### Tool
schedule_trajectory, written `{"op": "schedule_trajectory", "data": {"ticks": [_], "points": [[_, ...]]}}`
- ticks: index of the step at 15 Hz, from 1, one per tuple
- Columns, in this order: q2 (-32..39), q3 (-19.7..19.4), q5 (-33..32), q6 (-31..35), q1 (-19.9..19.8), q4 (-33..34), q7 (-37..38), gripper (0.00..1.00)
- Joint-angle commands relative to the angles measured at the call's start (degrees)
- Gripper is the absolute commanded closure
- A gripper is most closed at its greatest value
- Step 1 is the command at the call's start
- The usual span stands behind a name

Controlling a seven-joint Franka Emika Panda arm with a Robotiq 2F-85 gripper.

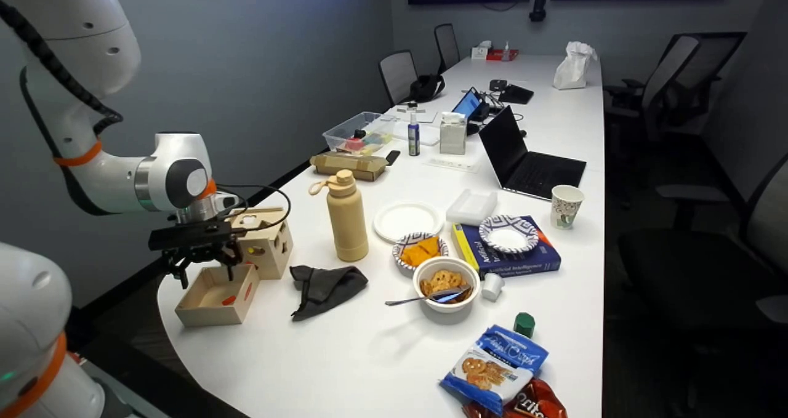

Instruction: Remove the orange block from the wooden box and put it in the shape sorter through the square opening

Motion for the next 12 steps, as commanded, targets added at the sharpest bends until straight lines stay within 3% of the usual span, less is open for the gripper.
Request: {"op": "schedule_trajectory", "data": {"ticks": [1,12], "points": [[5.3,0.4,-1.6,0.6,-1.7,3.6,0.7,0.00],[10.6,0.2,-3.8,-0.7,-4.6,6.7,-2.4,0.00]]}}
